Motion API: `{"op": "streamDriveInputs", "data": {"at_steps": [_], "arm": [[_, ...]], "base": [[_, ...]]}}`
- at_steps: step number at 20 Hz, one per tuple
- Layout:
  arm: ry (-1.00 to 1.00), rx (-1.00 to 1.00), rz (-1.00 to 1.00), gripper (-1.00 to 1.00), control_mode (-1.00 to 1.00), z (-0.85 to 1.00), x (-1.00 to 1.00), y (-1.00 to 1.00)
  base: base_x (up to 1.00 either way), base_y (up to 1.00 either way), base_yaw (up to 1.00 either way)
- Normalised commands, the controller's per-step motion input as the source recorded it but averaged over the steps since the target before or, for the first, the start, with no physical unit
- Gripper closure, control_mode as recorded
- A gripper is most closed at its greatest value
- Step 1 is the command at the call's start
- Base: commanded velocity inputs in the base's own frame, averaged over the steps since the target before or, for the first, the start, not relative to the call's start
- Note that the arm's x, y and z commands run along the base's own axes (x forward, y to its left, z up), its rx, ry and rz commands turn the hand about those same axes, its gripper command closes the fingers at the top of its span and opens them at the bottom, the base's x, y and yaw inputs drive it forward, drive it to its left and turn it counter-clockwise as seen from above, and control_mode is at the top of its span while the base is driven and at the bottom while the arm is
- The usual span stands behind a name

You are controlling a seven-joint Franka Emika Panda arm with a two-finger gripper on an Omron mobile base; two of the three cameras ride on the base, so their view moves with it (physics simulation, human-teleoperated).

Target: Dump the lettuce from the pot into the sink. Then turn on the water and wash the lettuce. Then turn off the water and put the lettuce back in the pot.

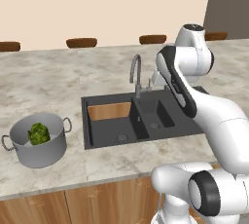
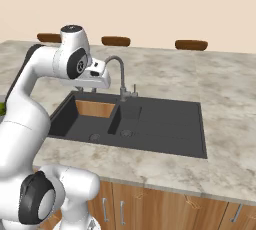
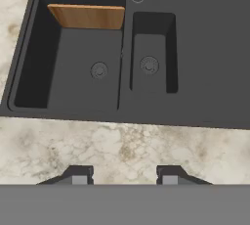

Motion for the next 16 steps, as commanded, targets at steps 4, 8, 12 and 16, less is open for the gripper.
{"op": "streamDriveInputs", "data": {"at_steps": [4, 8, 12, 16], "arm": [[0.01, -0.02, 0.00, -1.00, -1.00, 0.00, 0.00, 0.13], [-0.01, -0.05, 0.00, -1.00, -1.00, -0.05, 0.00, 0.38], [0.05, 0.02, 0.00, -1.00, -1.00, -0.25, 0.00, 0.41], [0.11, 0.07, 0.00, -1.00, -1.00, -0.36, 0.00, 0.46]], "base": [[0.00, 0.00, 0.00], [0.00, 0.00, 0.00], [0.00, 0.00, 0.00], [0.00, 0.00, 0.00]]}}
